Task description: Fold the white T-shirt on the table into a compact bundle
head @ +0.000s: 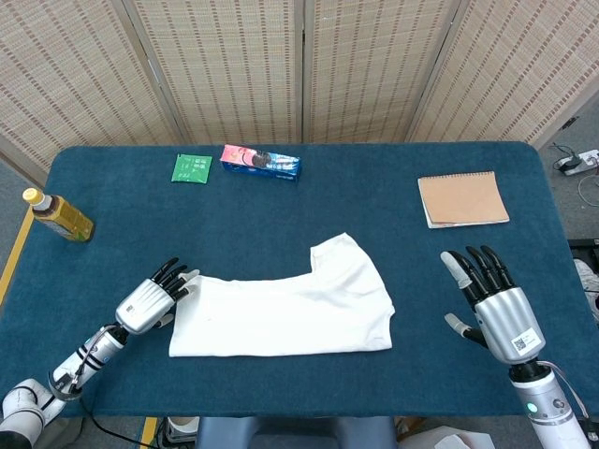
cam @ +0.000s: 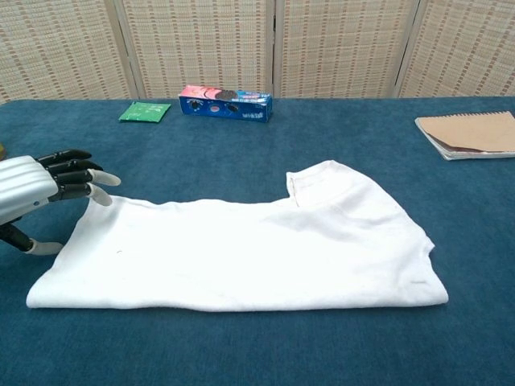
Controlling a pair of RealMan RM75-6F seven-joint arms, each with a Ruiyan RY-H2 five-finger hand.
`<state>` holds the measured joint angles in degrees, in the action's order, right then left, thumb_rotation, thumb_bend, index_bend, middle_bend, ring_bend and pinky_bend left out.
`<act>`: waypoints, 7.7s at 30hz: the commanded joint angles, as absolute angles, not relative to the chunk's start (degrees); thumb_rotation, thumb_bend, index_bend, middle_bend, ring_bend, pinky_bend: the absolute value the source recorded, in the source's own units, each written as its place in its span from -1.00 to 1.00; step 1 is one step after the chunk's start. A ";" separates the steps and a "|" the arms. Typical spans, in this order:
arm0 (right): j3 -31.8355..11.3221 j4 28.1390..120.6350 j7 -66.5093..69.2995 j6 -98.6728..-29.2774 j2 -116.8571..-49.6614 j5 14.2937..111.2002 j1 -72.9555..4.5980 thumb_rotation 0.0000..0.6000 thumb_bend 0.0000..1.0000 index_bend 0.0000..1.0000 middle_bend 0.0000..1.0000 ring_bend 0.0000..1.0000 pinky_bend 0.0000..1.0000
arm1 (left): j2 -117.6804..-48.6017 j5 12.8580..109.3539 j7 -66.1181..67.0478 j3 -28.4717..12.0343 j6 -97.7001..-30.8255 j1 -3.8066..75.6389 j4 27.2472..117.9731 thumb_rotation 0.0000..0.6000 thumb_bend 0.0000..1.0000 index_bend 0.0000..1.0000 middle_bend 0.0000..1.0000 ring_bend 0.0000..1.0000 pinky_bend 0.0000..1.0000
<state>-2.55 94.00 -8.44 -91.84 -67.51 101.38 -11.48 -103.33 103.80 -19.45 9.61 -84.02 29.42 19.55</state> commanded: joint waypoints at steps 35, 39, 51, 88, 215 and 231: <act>-3.40 92.92 -6.41 -93.56 -67.46 101.37 -9.87 1.00 -0.79 -0.99 -0.70 -0.90 -0.88 | -103.27 101.50 -21.81 9.31 -82.24 31.12 25.97 1.00 -0.09 0.33 -0.65 -0.78 -0.99; -3.59 92.80 -5.99 -93.92 -67.56 101.57 -9.85 1.00 -0.79 -0.97 -0.70 -0.90 -0.88 | -102.32 101.22 -22.26 9.27 -81.87 31.09 28.29 1.00 0.02 0.41 -0.61 -0.78 -0.99; -4.35 91.09 -3.93 -96.03 -67.74 101.44 -9.21 1.00 -0.79 -0.95 -0.69 -0.90 -0.88 | -91.85 100.08 -9.40 6.79 -78.55 34.44 52.11 1.00 0.09 0.40 -0.57 -0.76 -0.99; -5.18 89.77 -0.68 -99.06 -67.47 102.76 -8.51 1.00 -0.79 -0.92 -0.69 -0.90 -0.88 | -66.36 99.44 14.60 2.12 -76.10 32.35 91.83 1.00 0.09 0.38 -0.57 -0.78 -0.99; -6.70 85.17 6.77 -103.62 -66.77 99.95 -5.62 1.00 -0.78 -0.90 -0.69 -0.90 -0.88 | -99.62 51.16 67.65 -9.18 -76.10 60.13 109.30 1.00 -0.56 -0.84 -1.00 -1.00 -1.00; -6.57 84.58 7.19 -103.62 -67.20 100.08 -5.69 1.00 -0.77 -0.90 -0.69 -0.90 -0.88 | -89.78 45.24 46.36 -7.82 -65.84 53.10 107.18 -0.11 -0.60 -0.29 -1.00 -1.00 -1.00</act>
